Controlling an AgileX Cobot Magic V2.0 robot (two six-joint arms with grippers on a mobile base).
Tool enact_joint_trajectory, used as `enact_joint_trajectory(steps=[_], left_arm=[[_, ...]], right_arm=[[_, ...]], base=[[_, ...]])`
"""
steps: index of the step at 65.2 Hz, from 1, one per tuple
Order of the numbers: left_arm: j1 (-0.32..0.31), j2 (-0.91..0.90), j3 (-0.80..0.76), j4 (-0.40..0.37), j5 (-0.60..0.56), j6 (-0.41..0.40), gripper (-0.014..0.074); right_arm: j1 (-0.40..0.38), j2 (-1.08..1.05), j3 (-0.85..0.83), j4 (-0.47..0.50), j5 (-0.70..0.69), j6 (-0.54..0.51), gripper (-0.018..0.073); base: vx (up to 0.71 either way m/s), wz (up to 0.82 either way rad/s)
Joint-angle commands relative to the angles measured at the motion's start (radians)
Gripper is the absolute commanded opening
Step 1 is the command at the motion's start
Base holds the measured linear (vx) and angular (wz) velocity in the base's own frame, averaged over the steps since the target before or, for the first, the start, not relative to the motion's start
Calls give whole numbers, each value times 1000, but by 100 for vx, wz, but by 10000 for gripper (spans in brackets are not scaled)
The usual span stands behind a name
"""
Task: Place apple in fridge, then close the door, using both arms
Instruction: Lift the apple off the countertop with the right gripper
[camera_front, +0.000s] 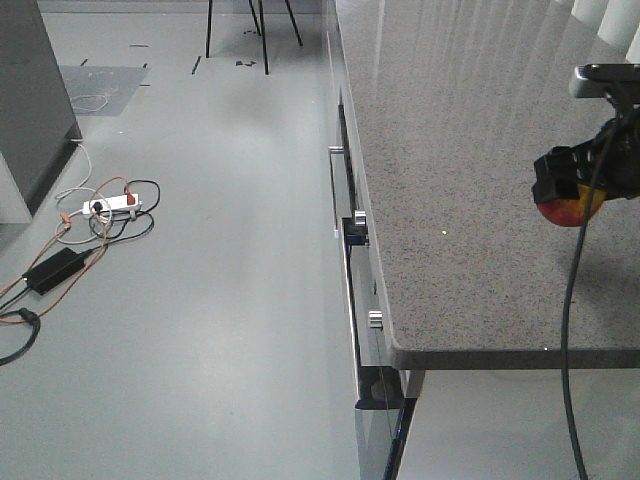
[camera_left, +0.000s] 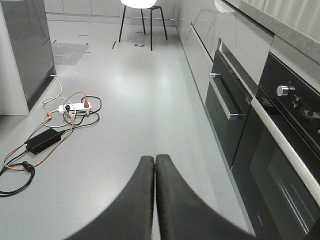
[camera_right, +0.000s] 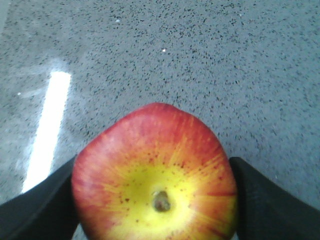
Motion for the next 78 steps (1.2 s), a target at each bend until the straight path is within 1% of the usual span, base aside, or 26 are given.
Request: enact_joint_trajectory(steps=[1, 13, 18, 26, 44, 52, 60, 67, 78], left_arm=[[-1, -14, 20, -3, -73, -6, -5], [-1, -14, 20, -3, -73, -6, -5], [-1, -14, 20, -3, -73, -6, -5], [-1, -14, 20, -3, -73, -6, -5], [-1, -14, 20, -3, -73, -6, -5], [-1, -14, 20, -3, -73, -6, -5], [-1, -14, 20, -3, -73, -6, -5], [-1, -14, 20, -3, -73, -6, -5], [-1, -14, 20, -3, -73, -6, -5]], right_arm=[[-3, -150, 73, 19, -105, -8, 85], [-3, -390, 304, 54, -215, -8, 85], [-3, -492, 383, 67, -232, -9, 85], [-3, -670, 497, 68, -247, -9, 85], [-3, -1022, 639, 78, -218, -3, 85], [-3, -1112, 711, 79, -185, 5, 85], [-3, -1171, 789, 79, -181, 46, 85], [-3, -1209, 833, 79, -185, 52, 85], [-3, -1223, 846, 79, -189, 52, 85]], base=[[0, 0], [0, 0], [0, 0], [0, 0], [0, 0], [0, 0], [0, 0], [0, 0], [0, 0]])
